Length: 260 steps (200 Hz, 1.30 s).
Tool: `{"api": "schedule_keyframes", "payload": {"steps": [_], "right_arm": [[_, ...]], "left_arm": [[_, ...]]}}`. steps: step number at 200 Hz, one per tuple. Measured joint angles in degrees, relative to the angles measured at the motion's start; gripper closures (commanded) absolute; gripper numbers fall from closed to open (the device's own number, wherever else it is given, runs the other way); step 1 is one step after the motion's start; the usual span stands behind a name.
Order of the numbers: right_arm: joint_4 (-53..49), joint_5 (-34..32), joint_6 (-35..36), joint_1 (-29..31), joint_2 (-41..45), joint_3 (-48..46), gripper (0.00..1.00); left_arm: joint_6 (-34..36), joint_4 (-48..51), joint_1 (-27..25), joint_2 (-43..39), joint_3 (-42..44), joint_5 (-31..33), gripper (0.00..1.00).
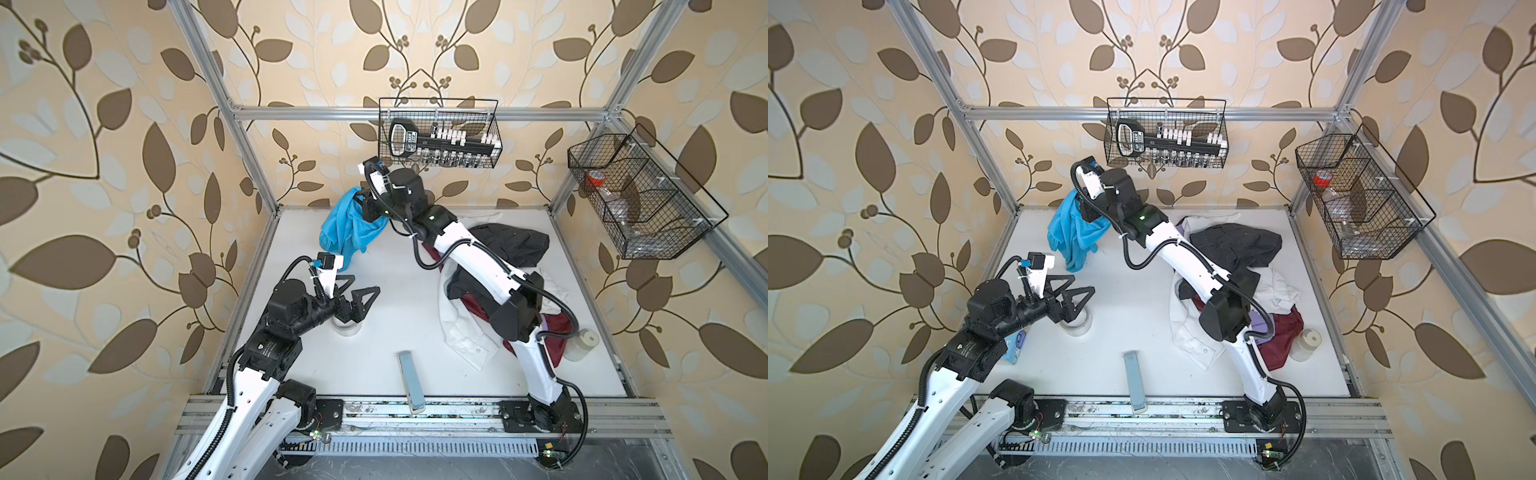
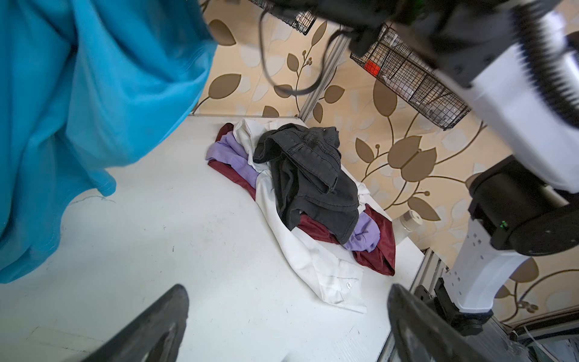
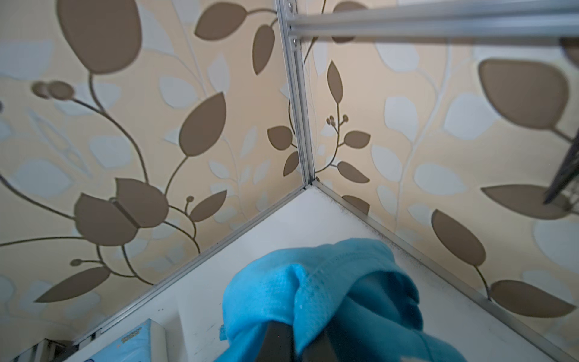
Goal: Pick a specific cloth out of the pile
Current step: 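Carry the teal shirt across toward the left gripper's side of the table, then lower the teal shirt onto the table and open the right gripper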
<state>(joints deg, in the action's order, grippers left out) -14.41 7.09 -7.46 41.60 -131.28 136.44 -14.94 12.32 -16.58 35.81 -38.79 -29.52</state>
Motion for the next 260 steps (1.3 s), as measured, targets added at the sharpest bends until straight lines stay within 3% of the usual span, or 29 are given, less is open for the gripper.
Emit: {"api": "schedule_keyframes", "payload": {"steps": [21, 55, 90, 140, 170, 207, 260], "right_arm": [[1.42, 0.22, -0.70, -0.79, -6.54, 0.31, 0.95], [1.36, 0.92, -3.13, -2.05, -15.56, 0.26, 0.75], [2.25, 2.47, -5.99, -2.19, -18.14, -1.22, 0.69], [3.91, 3.93, -8.74, -2.08, -21.75, -1.16, 0.33], [2.67, 3.85, -8.68, -2.08, -22.25, -3.19, 0.01], [2.67, 4.55, -7.37, -2.08, -18.95, -8.44, 0.00], [-1.29, 2.69, -4.92, -2.03, -4.81, -11.52, 0.01]], "left_arm": [[0.02, 0.02, 0.00, 0.74, 0.00, 0.02, 0.01], [0.11, 0.20, 0.00, 1.99, 0.00, 0.04, 0.01], [0.24, 0.20, 0.00, 2.25, 0.00, 0.15, 0.01], [0.42, 0.44, 0.00, 2.38, 0.00, 0.17, 0.01], [0.44, 0.46, 0.00, 2.38, 0.00, 0.17, 0.01], [0.44, 0.48, 0.00, 2.14, 0.00, 0.20, 0.01], [0.48, 0.72, -0.02, 1.81, 0.00, 2.14, 0.01]]}}
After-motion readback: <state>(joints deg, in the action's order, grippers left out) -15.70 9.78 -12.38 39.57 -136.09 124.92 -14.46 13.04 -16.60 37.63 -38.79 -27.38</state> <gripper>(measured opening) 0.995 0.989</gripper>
